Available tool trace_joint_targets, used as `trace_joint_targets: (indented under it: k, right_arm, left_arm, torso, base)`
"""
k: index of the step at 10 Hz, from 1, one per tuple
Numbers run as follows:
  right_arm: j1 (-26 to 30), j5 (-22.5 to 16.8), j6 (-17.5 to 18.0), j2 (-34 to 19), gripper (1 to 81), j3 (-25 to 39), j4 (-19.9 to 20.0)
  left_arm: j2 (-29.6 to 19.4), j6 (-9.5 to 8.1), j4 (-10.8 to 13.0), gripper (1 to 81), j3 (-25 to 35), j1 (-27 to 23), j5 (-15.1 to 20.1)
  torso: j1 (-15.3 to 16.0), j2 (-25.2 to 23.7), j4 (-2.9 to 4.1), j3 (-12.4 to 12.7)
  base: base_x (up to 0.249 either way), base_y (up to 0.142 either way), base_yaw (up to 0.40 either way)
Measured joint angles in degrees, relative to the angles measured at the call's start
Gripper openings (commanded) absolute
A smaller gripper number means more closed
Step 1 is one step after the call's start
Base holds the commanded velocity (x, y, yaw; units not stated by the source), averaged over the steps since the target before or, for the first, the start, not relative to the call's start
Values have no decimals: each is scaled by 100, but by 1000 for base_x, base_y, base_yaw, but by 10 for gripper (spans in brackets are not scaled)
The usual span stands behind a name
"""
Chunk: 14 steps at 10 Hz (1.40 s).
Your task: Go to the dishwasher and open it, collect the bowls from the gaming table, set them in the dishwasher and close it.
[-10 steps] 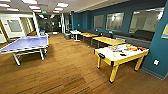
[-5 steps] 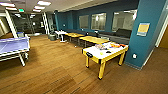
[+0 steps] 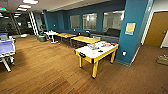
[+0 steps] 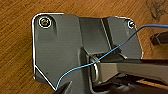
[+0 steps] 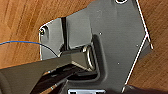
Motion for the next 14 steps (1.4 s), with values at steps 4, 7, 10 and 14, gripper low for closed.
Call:
trace_joint_targets:
  k: [4, 7, 10, 14]
  right_arm:
    - [-30, 110, 0, 16, 811, -2, -13]
    - [-30, 140, 0, 17, 811, -6, -13]
    - [-30, 140, 0, 39, 811, -35, -13]
    - [6, 167, -5, 85, 811, -94, -18]
  left_arm:
    - [-2, 0, 2, 811, 1, 0, 0]
    - [2, 0, 0, 811, 11, 15, 1]
    - [5, 0, 0, 811, 4, 15, 0]
    - [16, 0, 0, 811, 0, -40, -5]
  torso:
    - [0, 0, 0, 0]
    - [0, 0, 0, 0]
    - [-2, 0, 0, 0]
    - [-6, -7, 0, 0]
  base:
    - [0, 0, -28]
    - [0, 0, 0]
    - [32, 0, 0]
    - [133, 0, 0]
